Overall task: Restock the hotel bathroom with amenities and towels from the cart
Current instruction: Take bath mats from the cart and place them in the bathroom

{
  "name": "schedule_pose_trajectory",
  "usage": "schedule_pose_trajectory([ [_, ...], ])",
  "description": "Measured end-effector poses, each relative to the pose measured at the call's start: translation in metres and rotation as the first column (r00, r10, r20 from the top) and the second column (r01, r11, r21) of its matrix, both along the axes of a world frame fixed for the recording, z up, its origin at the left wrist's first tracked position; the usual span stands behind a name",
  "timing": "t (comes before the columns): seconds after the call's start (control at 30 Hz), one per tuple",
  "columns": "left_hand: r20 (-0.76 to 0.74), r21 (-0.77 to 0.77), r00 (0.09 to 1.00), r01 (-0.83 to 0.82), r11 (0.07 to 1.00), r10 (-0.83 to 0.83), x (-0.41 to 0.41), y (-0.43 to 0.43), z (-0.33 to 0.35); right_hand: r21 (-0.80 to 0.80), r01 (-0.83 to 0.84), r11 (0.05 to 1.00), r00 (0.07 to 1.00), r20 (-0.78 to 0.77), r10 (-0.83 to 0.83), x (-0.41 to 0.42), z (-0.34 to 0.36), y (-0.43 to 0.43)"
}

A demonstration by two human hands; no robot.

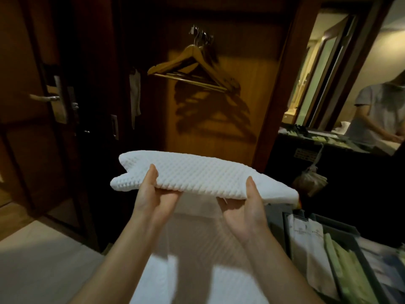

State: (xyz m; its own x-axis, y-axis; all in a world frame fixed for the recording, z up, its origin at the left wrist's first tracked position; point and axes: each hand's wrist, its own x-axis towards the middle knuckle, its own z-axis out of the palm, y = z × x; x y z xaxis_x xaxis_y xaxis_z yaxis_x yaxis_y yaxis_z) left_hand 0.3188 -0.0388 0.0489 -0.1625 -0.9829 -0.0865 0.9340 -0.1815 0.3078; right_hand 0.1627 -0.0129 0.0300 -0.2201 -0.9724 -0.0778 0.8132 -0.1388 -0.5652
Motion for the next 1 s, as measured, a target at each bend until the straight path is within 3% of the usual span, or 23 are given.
schedule_pose_trajectory([
  [0.13,0.057,-0.051,0.998,0.016,0.999,-0.013,-0.003,0.032,0.021,-0.075,-0.093,0.993,0.996,-0.021,0.092,-0.015,0.006,0.02],
  [0.27,0.171,-0.104,0.983,-0.043,0.994,0.061,-0.017,0.067,0.032,-0.019,-0.143,0.99,0.99,-0.017,0.142,-0.03,0.007,0.039],
  [0.4,0.356,-0.199,0.914,-0.128,0.972,0.193,-0.032,0.101,0.037,0.031,-0.2,0.979,0.978,-0.056,0.202,-0.048,0.009,0.059],
  [0.5,0.403,-0.231,0.864,-0.224,0.947,0.303,-0.047,0.138,0.037,0.01,-0.307,0.952,0.947,-0.099,0.306,-0.064,0.013,0.077],
  [0.77,0.298,0.058,0.813,-0.539,0.84,0.501,-0.068,0.248,0.035,0.094,-0.626,0.774,0.774,-0.046,0.631,-0.073,0.019,0.137],
  [1.0,0.265,0.148,0.692,-0.717,0.681,0.671,-0.068,0.348,0.019,0.154,-0.767,0.623,0.628,-0.016,0.778,-0.048,0.019,0.202],
])
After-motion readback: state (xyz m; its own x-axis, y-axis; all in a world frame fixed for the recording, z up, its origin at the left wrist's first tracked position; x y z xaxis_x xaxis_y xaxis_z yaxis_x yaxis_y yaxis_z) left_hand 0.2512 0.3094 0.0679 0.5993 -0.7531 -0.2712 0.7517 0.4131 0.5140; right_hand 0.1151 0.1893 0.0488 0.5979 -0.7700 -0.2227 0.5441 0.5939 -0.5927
